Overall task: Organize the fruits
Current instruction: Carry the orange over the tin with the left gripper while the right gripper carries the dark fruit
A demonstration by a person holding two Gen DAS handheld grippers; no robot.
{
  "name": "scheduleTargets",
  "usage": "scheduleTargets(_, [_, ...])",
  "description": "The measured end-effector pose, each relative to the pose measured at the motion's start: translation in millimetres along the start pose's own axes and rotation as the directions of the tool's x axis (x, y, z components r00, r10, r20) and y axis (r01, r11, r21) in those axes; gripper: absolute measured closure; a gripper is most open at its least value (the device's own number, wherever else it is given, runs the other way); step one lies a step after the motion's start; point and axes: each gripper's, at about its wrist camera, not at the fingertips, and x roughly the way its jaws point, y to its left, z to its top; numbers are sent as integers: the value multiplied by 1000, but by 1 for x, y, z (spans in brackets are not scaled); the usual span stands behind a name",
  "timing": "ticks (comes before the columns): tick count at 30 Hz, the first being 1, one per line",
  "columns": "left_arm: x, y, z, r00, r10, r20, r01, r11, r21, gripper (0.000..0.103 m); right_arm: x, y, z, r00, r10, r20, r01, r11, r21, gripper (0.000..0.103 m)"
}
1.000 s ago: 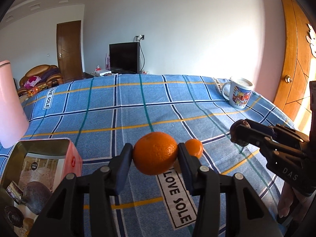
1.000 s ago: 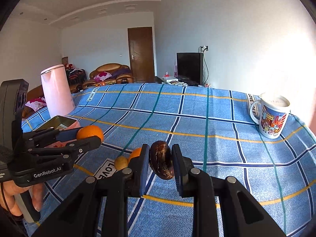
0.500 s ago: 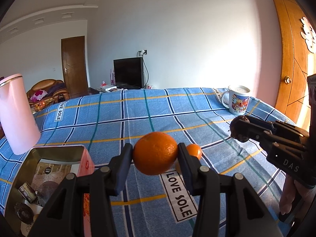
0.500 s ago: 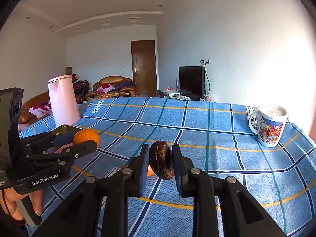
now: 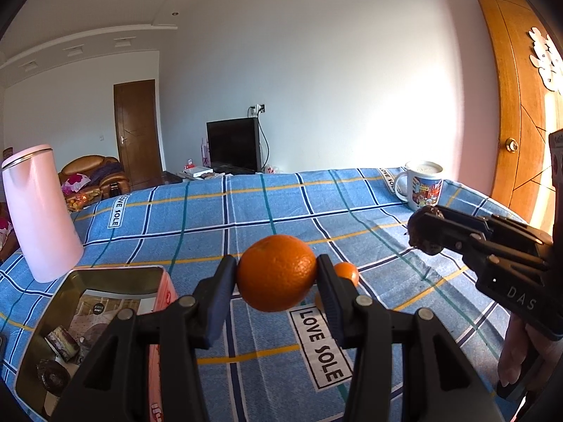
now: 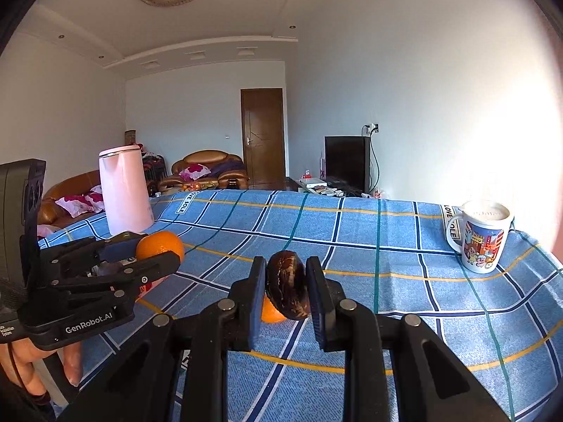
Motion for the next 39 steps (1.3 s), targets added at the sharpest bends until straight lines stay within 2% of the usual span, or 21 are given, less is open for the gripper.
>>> scheduleTargets(13, [-10,7,-4,1000,-18,-1,18,1000,-16,55,5,14,0,999,49,-18,-48,998,34,78])
scheduleTargets(25, [-24,28,-6,1000,-17,10,18,998,-52,55,21,42,2,995,92,-44,-92,996,8,78])
scheduleTargets(39, [-49,80,-11,998,59,15,-56,991,-118,55,45,103,15,980,190,-63,-193,979,-62,78])
